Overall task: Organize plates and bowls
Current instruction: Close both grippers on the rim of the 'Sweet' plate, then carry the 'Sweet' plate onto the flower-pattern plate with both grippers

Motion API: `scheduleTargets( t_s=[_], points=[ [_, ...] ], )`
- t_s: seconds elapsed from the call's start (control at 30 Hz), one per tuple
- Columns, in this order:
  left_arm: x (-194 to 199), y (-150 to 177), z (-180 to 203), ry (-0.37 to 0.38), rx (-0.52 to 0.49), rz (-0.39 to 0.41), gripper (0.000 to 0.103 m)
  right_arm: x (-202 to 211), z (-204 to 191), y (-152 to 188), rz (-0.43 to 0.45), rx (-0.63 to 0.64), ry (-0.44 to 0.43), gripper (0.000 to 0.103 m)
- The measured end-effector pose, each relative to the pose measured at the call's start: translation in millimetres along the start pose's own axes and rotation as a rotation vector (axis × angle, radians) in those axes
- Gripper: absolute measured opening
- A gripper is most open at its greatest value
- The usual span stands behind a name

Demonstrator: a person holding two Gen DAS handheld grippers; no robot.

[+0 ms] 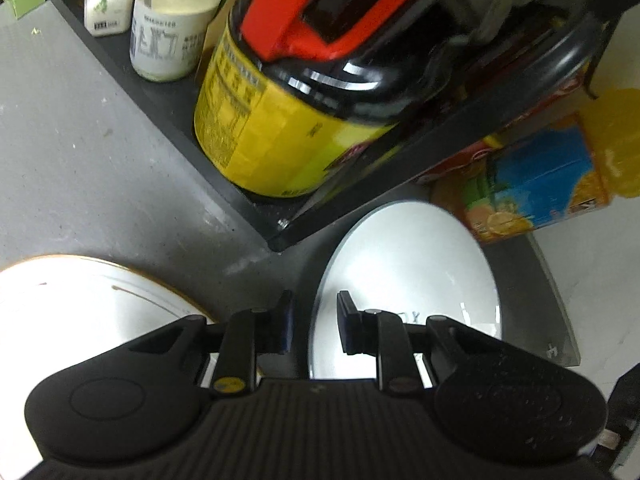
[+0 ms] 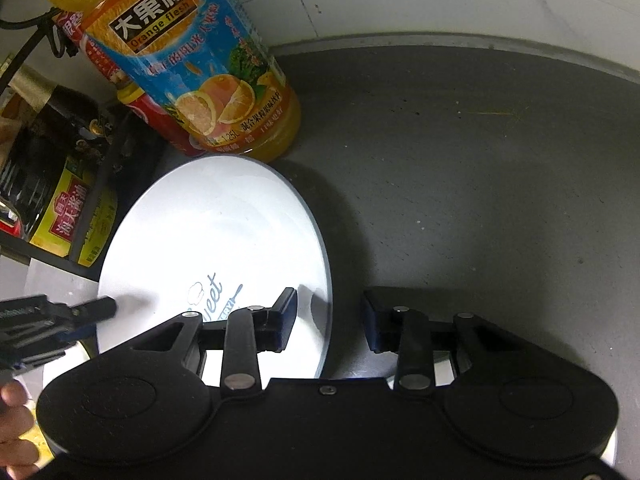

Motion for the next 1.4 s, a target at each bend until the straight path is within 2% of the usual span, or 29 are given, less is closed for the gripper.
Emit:
scheduleTargets(
  t_s=[0.23,0.27,0.37,0.47,0.57,0.7,0.9,1.4],
  points=[
    [-15.4,5.8,3.7,0.018,-0.008,-0.009,0.018,1.5,-1.6,5.6,0.004,-0.006,0.001,0.035],
    [-15.7,5.7,3.4,0.027,-0.002,-0.014,0.013,1.7,-1.5,6.4,0.007,-0.011,0.0,0.034],
    [-18.3,6.6,0.9,0.044,0.018,-0.027,0.011,0.3,-1.4,9.9,-0.002,-0.035,-0.021,0.02],
    [-15.4,7.5,-2.6,0.07,0.028,-0.02,0.011,1.5,0.4,12.2,0.005,-0.066,-0.026,0.018],
    [-9.2,8.1,1.1,0.065,-0.013,-0.002,0.011,8.4,1.7,16.3,0.017,-0.086,-0.047,0.015],
    [4.9,5.8,4.7,0.1,-0.036,0.006,0.011,22.2,4.4,23.7,0.045,-0.114,-0.082,0.011],
    [16.4,4.9,7.1,0.101,-0.065,0.006,0.01,41.0,1.7,34.0,0.085,-0.139,-0.112,0.009],
    [65.2,12.0,-14.9,0.13,-0.079,-0.014,0.01,77.0,-26.2,58.7,0.15,-0.145,-0.104,0.009]
  ],
)
Point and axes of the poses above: each gripper's, at about its wrist camera, not at the fingertips, and x roughly against the way its jaws point, z to its right, y to its underside, the point moved 5 cm from there along -x, roughly the way its jaws point, and after that the axes turned 3 degrees about -x, right-handed, at the moved point
